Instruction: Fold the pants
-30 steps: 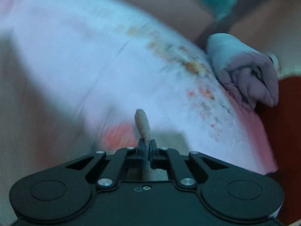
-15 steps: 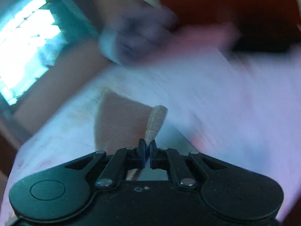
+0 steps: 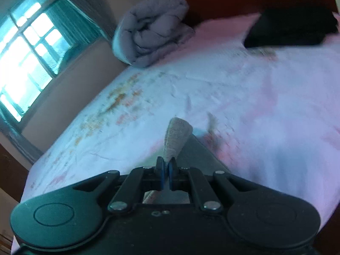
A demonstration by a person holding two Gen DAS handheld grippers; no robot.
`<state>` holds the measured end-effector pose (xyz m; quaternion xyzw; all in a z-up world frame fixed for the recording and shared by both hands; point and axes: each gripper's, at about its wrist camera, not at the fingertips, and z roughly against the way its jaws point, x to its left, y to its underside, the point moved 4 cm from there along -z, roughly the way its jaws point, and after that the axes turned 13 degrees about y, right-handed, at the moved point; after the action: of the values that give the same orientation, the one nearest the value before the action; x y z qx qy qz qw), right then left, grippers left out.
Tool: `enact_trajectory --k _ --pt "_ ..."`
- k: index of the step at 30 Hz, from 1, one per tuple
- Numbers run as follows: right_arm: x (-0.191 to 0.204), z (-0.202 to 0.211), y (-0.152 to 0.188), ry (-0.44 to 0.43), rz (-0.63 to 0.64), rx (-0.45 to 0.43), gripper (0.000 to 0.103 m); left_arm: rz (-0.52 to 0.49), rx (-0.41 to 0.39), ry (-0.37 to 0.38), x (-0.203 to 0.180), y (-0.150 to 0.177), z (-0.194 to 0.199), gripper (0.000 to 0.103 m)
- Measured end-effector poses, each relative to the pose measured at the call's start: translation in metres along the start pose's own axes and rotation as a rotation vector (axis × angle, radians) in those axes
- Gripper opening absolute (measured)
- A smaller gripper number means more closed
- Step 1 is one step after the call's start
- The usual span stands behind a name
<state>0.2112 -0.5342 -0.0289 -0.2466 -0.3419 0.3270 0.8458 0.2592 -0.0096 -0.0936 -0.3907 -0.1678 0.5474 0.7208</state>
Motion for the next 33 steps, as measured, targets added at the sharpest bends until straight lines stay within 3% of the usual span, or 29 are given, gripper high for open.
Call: enact_trajectory --k 3,10,13,15,17,19,24,33 --pt "-0.036 -0.032 0.022 0.043 -0.111 0.141 0.0 -0.002 0.022 0.011 0.001 -0.003 0.0 0.066" --pt "-0.044 -0.019 0.022 -0.085 -0.193 0.07 0.0 -0.004 0.028 0.012 0.003 -0.004 0.0 0.066" --pt "-0.051 -0.032 0.027 -0.039 -0.197 0.137 0.0 -0.004 0.026 0.006 0.002 -0.003 0.0 0.066" --pt "-0.061 -0.035 0.029 -0.074 -0.239 0.167 0.001 -0.004 0.031 0.008 0.002 -0.004 0.0 0.066" --pt "-0.069 -0.012 0.022 -0.092 -0.26 0.076 0.008 -0.004 0.037 0.01 0.002 -0.005 0.0 0.066" --pt "-0.082 0.009 0.017 -0.095 -0.288 -0.002 0.005 -0.007 0.036 0.008 0.001 -0.004 0.0 0.066" --pt "-0.11 0.003 0.027 -0.051 -0.327 0.068 0.0 -0.006 0.034 -0.003 -0.001 -0.004 -0.002 0.067" --pt "-0.103 -0.027 0.043 -0.169 -0.47 0.145 0.001 0.005 0.049 -0.002 0.0 -0.007 -0.003 0.067"
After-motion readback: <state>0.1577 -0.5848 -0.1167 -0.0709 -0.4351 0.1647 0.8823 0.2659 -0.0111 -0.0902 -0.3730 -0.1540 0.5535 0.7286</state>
